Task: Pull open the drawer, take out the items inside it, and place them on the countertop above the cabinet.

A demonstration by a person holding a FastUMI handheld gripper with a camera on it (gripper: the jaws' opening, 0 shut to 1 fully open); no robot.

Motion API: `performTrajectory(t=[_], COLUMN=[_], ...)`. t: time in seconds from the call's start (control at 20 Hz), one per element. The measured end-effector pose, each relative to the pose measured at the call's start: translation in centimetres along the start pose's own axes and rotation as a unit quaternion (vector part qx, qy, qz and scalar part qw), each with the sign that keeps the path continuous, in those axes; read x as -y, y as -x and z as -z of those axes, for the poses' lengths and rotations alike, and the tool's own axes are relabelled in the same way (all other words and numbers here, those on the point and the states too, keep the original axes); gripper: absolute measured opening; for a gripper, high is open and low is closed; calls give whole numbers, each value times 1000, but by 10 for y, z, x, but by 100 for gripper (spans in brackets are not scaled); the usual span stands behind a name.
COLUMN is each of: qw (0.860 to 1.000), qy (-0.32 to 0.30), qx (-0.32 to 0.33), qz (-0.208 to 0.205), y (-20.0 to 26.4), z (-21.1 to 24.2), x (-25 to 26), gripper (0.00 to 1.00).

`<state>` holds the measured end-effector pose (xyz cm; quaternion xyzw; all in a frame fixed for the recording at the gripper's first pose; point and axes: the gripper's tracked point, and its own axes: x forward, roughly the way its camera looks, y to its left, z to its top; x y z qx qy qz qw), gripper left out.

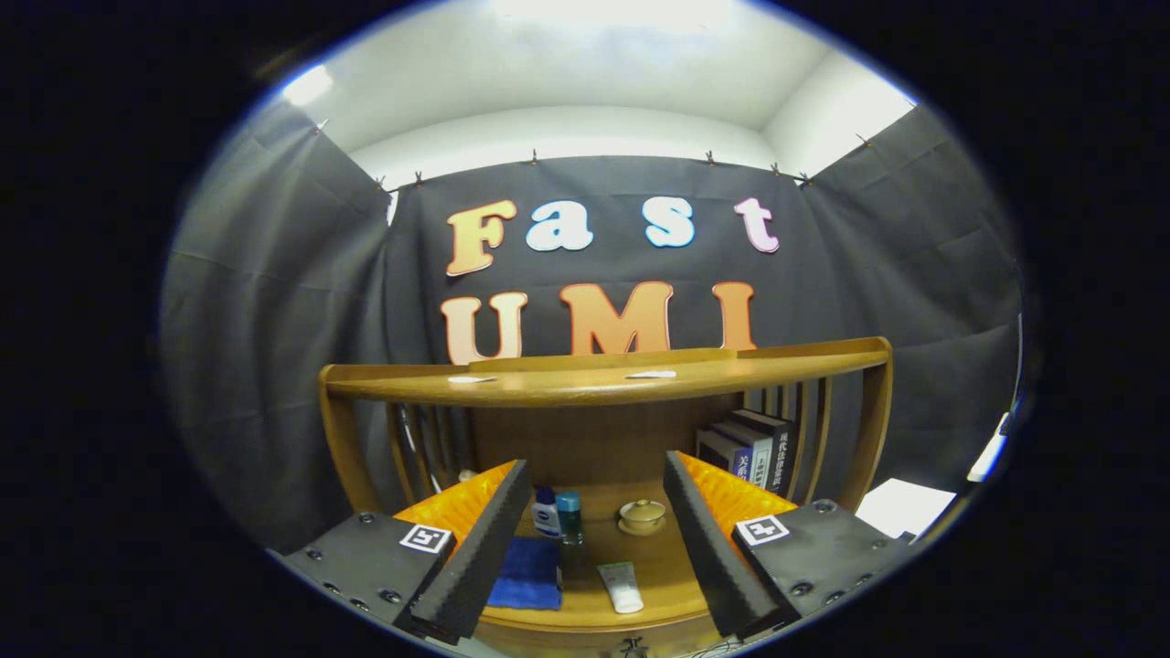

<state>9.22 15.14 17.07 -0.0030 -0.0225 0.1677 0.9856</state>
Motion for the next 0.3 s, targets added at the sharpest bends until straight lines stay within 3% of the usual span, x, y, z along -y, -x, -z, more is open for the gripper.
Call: performTrajectory(t=[0.2,0.3], qw=[992,991], qy=[-123,-132], qx=[-1,-4], qz=[14,32], y=[5,-7], z=[37,50], x=[35,50], gripper=[98,98])
